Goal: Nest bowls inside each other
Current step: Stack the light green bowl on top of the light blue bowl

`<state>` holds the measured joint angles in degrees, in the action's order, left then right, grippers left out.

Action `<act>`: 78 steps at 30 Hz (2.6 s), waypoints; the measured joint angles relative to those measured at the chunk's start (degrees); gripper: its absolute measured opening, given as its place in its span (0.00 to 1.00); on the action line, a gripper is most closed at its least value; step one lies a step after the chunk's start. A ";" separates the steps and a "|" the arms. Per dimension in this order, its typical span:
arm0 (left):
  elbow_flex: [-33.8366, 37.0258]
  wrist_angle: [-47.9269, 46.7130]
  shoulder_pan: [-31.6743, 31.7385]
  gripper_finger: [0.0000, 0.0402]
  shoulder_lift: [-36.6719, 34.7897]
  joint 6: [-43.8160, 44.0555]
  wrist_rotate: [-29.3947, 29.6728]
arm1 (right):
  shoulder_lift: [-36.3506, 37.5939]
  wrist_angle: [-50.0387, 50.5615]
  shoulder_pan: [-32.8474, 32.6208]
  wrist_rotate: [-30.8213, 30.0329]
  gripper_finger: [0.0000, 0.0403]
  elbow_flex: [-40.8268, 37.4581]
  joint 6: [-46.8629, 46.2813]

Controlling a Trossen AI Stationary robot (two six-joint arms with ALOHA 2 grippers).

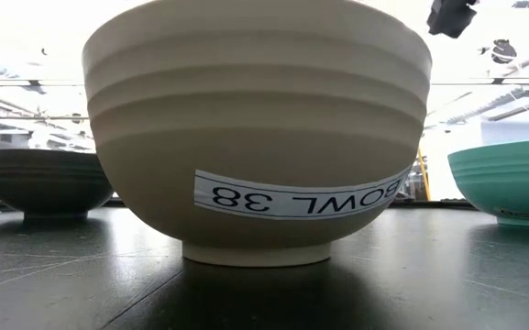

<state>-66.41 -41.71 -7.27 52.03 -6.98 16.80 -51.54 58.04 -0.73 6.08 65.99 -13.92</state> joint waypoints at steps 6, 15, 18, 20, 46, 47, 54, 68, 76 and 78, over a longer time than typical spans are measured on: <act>0.00 -0.02 0.02 0.70 -1.16 0.74 0.07 | -4.14 1.16 -4.03 -3.00 0.46 -4.25 -6.68; 0.00 -0.02 0.00 0.70 -1.18 2.19 0.07 | -6.12 -0.13 -5.25 -1.64 0.42 -7.88 -12.39; 0.00 -0.03 0.00 0.70 -1.18 2.55 0.07 | -6.85 -0.49 -6.08 0.13 0.42 -7.88 -15.50; 0.00 -0.02 0.00 0.70 -1.18 2.68 0.07 | -7.48 -0.51 -6.91 0.05 0.41 -7.88 -16.83; -0.02 0.64 0.00 0.70 -1.18 4.26 -2.09 | -19.33 1.87 -18.17 -0.21 0.41 -7.86 -30.64; -0.09 0.76 0.00 0.70 -1.19 4.28 -2.28 | -19.76 2.00 -18.17 -0.09 0.41 -7.86 -30.64; -0.31 1.76 0.00 0.70 -2.46 4.31 -6.02 | -21.40 2.30 -18.15 0.12 0.41 -7.86 -30.36; -0.33 2.51 0.00 0.70 -4.88 6.16 -7.55 | -24.58 2.25 -18.15 2.05 0.41 -7.84 -27.18; -0.33 2.48 0.00 0.70 -4.90 6.60 -7.58 | -25.98 1.84 -18.14 3.20 0.41 -7.82 -27.05; -0.33 2.51 0.00 0.70 -4.90 6.68 -7.84 | -26.64 1.74 -18.13 3.21 0.41 -7.82 -26.86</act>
<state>-66.74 -39.20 -7.27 47.13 -0.31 8.95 -78.18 59.78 -18.86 9.29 58.17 -40.78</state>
